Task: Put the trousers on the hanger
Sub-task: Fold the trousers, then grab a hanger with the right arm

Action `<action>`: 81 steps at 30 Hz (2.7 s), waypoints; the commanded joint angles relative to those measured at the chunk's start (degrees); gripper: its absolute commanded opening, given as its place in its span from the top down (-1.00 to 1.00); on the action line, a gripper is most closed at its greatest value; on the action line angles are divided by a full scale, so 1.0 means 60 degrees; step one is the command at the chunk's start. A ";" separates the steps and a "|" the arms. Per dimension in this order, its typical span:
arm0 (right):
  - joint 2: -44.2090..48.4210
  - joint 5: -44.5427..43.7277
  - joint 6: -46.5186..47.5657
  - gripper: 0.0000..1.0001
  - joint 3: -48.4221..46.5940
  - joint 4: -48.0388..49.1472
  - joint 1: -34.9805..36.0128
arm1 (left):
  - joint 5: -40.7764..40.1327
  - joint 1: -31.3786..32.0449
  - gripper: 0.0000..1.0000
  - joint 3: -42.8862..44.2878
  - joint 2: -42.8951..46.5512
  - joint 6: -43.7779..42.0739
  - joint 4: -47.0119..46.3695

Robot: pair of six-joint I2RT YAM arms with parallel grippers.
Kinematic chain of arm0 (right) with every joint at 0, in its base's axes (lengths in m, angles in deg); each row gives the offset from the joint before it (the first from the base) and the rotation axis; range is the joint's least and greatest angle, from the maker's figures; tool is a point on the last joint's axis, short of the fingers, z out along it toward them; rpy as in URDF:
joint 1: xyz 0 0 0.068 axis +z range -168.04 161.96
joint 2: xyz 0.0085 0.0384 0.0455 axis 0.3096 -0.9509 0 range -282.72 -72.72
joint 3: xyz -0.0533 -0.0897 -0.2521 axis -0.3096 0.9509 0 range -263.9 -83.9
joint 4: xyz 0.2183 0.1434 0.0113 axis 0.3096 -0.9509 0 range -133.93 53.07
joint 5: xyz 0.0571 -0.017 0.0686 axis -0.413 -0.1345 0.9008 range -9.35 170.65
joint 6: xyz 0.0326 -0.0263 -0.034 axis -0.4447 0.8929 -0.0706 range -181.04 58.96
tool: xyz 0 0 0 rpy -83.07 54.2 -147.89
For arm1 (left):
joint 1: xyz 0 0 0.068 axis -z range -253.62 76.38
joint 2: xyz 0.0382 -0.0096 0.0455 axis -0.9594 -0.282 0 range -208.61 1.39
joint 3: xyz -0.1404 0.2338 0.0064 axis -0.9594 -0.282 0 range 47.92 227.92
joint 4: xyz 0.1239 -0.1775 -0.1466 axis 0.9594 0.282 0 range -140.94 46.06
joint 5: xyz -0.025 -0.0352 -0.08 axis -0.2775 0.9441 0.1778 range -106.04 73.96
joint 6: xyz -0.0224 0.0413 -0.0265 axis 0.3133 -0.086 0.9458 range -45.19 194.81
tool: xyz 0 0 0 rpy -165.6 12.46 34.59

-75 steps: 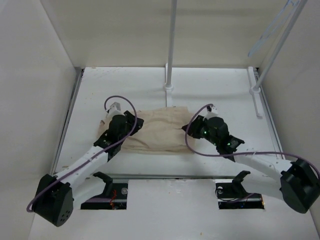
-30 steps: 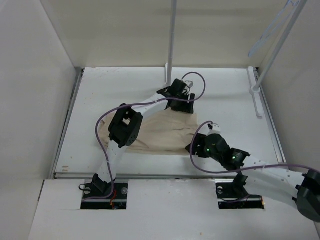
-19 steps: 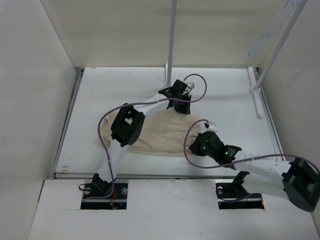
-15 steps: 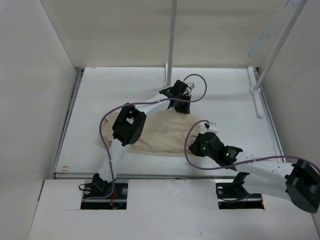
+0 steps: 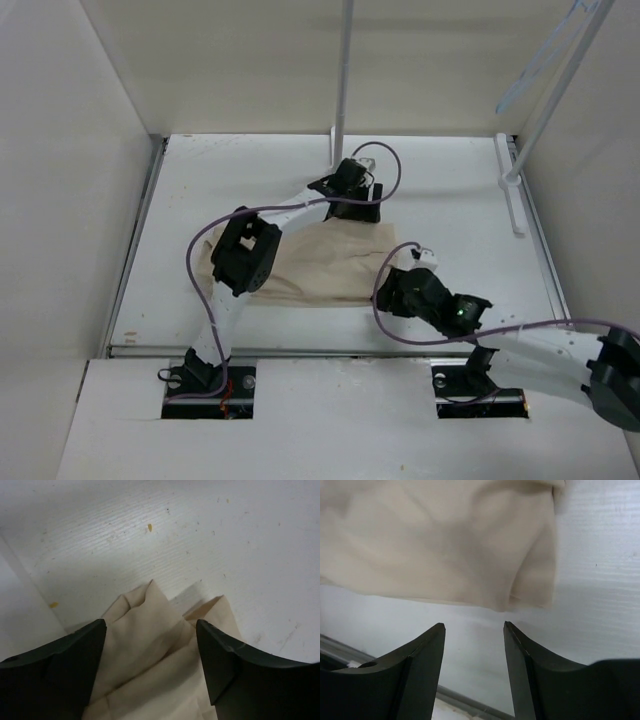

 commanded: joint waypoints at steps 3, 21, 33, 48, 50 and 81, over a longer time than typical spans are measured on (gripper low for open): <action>0.1969 -0.0507 0.0433 0.06 -0.0726 -0.0998 -0.0094 | -0.0360 -0.0096 -0.51 -0.0922 0.2324 0.0103 -0.0973; -0.2612 0.1253 0.0288 0.79 -0.0052 0.2854 -0.3055 | -0.0654 -0.0433 0.07 -0.8199 0.6486 0.4012 -0.4736; 0.0460 0.0783 0.0828 0.20 -0.0872 0.0746 -0.3156 | -0.0975 0.1177 0.10 -0.9128 0.8334 0.4395 -0.5119; -0.1643 0.1528 0.1517 -0.02 -0.1238 0.2295 -0.4666 | -0.1211 0.1429 0.18 -0.9534 0.5227 0.4498 -0.6159; -0.2155 0.1996 0.1576 -0.18 -0.1311 0.2647 -0.4666 | -0.1137 0.1223 0.18 -1.0076 0.5490 0.4513 -0.6451; -0.0879 -0.1547 0.4753 0.71 -1.0943 -0.3267 -0.5115 | -0.2162 0.2012 0.15 -1.0606 0.8743 0.4059 -0.4944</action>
